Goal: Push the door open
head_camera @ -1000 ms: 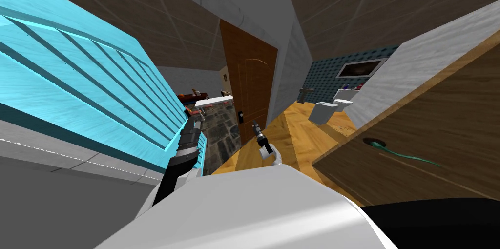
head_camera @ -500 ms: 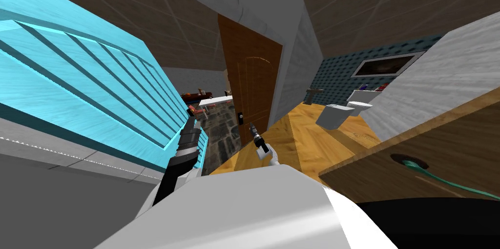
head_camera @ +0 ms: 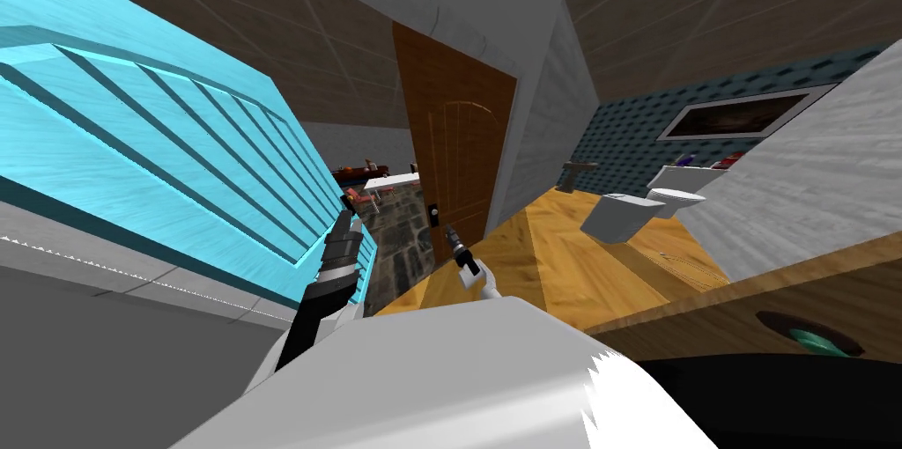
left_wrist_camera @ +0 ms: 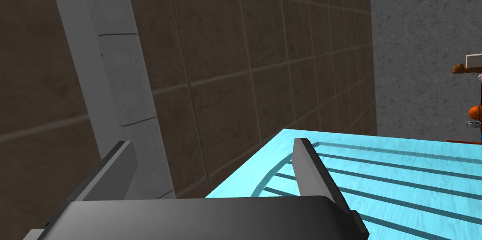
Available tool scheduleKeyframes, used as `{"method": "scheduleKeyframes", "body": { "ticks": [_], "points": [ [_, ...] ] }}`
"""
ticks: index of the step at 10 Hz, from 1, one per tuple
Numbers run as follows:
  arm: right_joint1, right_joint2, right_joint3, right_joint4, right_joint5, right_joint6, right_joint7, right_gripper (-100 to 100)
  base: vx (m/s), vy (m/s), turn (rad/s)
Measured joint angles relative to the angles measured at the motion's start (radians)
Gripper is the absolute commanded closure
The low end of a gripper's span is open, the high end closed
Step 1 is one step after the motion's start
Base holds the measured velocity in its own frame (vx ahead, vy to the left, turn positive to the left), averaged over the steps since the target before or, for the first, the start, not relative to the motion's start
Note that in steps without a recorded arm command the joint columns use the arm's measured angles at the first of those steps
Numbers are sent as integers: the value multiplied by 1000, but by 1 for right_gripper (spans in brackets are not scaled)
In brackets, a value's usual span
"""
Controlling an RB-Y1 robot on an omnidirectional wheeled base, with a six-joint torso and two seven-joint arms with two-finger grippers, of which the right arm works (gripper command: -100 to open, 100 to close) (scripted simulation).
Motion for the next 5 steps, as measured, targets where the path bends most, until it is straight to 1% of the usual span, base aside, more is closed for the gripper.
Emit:
{"method": "scheduleKeyframes", "body": {
  "ticks": [2, 3, 4, 5],
  "points": [
    [-20, 8, 11, 41, -4, 3, -2, -100, 77, -93, 84],
    [-28, 13, 19, 52, -5, 12, -5, -100, 73, -92, 72],
    [-41, 20, 22, 76, -7, 13, -6, -100, 32, -42, 18],
    [-42, 21, 22, 79, -7, 13, -6, -100, 106, 35, 22]
  ]
}}
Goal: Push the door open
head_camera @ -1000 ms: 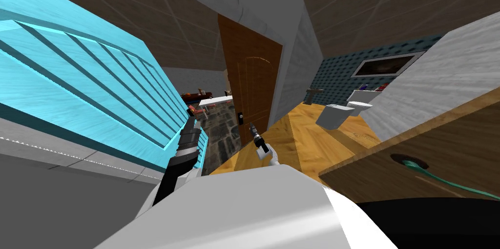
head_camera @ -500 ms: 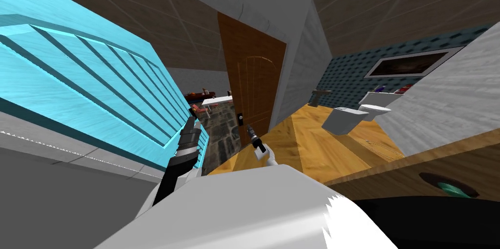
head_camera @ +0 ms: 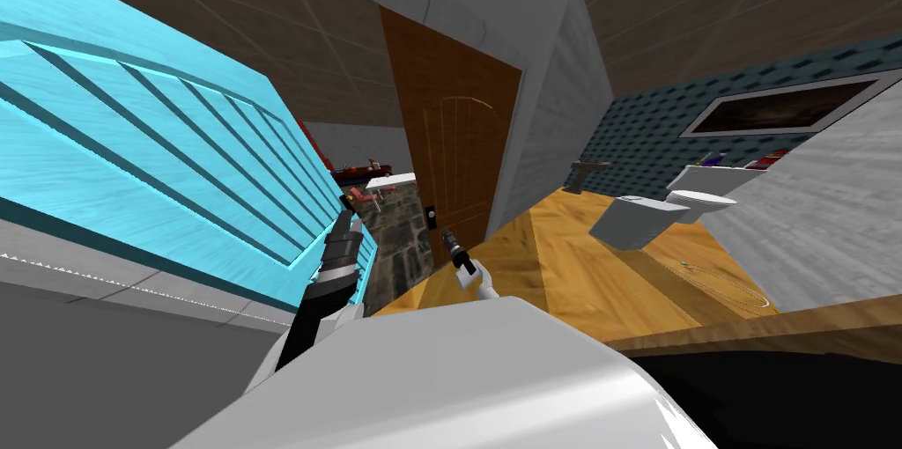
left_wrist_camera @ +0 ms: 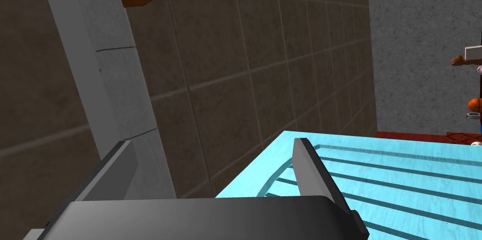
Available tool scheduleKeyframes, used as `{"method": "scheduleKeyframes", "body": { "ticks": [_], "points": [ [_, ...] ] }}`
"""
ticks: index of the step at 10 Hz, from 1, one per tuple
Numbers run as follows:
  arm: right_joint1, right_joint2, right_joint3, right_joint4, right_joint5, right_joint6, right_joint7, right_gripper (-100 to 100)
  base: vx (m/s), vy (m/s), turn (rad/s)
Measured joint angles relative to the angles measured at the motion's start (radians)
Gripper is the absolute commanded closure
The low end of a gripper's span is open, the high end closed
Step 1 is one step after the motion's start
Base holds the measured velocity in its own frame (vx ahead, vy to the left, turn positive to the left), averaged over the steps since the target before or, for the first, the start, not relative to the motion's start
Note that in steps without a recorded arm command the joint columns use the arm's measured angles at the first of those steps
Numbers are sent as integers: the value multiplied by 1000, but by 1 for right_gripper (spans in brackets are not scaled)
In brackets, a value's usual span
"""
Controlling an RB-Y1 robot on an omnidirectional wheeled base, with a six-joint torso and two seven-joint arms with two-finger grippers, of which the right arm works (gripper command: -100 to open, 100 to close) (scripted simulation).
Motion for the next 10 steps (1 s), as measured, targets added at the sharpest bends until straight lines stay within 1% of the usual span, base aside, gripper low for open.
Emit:
{"method": "scheduleKeyframes", "body": {
  "ticks": [2, 5, 7, 8, 10],
  "points": [
    [-8, -20, -6, 17, -1, -7, 0, -100, 156, 81, 20],
    [-10, -39, -13, 13, -2, -2, 1, -100, 176, 90, 25],
    [-15, -39, -20, 25, -2, -7, 3, -100, 206, 88, 23],
    [-17, -36, -23, 29, -2, -8, 4, -100, 215, 90, 21],
    [-23, -24, -29, 38, -3, -12, 5, -100, 192, 73, 22]
  ]
}}
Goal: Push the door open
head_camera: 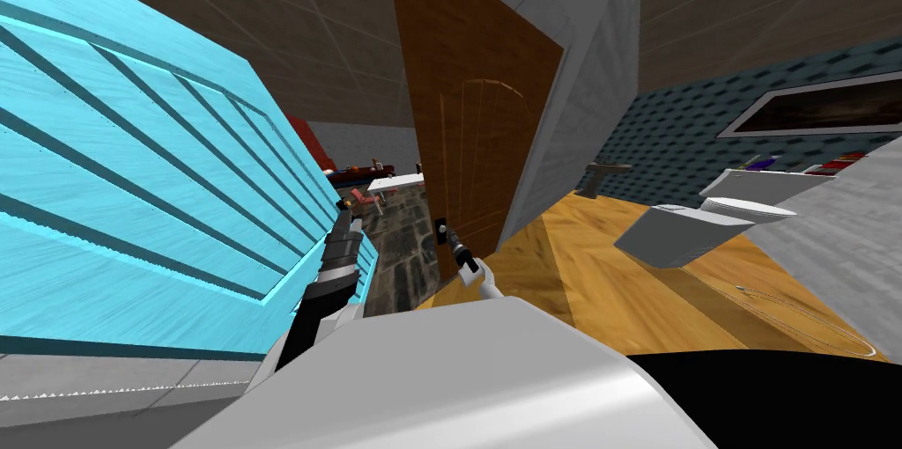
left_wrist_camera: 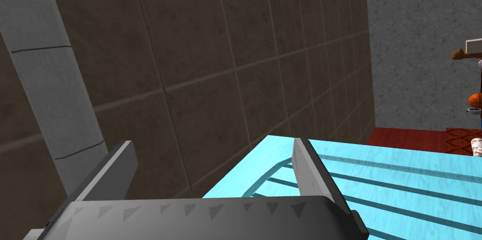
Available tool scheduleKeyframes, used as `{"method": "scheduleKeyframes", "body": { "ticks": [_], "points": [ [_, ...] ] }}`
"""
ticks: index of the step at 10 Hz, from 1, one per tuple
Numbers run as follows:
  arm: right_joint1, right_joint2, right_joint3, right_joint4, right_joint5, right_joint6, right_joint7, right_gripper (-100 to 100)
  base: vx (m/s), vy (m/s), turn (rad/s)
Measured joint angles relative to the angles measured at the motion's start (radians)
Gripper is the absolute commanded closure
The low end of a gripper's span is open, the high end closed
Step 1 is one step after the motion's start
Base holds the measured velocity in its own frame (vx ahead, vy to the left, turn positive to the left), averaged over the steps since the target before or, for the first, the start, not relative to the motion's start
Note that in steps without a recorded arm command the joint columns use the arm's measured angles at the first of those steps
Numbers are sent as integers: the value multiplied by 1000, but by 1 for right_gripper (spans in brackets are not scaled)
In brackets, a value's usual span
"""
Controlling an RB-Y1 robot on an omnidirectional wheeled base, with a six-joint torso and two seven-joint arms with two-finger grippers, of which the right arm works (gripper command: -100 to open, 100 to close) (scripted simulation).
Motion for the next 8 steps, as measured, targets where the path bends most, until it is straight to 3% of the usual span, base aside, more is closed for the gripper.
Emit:
{"method": "scheduleKeyframes", "body": {
  "ticks": [2, 3, 8],
  "points": [
    [-4, 24, -6, 7, 0, -1, 2, -100, 129, 62, 17],
    [-5, 25, -6, 7, 0, -2, 2, 100, -8, -6, -6],
    [-3, 23, -6, 8, 0, -1, 2, 100, -15, -8, 1]
  ]
}}
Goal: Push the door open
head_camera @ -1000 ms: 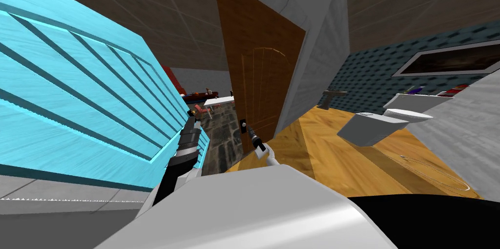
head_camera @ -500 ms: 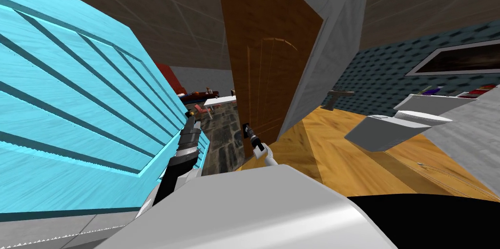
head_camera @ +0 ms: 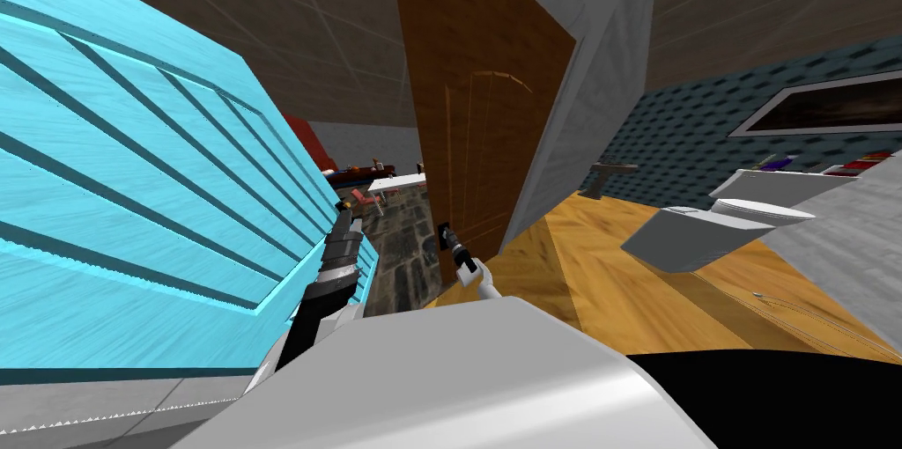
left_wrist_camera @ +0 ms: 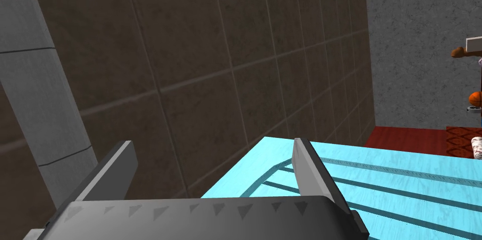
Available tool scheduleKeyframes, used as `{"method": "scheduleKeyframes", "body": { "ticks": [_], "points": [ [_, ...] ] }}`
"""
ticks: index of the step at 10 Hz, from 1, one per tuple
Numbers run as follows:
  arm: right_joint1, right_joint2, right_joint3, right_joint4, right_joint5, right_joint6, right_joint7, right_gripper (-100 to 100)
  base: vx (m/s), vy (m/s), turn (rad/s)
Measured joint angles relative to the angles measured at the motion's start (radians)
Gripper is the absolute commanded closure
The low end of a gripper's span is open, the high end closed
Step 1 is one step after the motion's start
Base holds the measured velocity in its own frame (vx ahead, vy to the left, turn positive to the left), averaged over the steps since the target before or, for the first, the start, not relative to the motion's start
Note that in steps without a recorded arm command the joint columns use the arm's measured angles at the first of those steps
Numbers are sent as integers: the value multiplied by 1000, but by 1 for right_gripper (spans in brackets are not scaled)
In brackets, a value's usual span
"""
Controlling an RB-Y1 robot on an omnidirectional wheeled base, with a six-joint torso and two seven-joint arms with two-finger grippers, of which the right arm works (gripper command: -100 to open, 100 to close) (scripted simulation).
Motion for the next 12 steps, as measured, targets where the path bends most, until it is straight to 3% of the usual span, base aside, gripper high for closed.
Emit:
{"method": "scheduleKeyframes", "body": {
  "ticks": [4, 7, 8, 10, 11, 12],
  "points": [
    [6, -20, -19, 10, -2, -1, 5, 100, 120, 121, -61],
    [-21, -32, -58, 36, -7, -10, 14, 100, 174, 166, -72],
    [-17, -45, -70, 24, -9, -6, 15, 100, 170, 129, -110],
    [-24, -49, -103, 28, -11, -6, 26, 100, 171, 116, -123],
    [-7, -55, -121, 2, -11, 4, 33, 100, 113, 103, -44],
    [-18, -58, -133, 17, -13, 5, 36, -100, -87, 37, -67]
  ]
}}
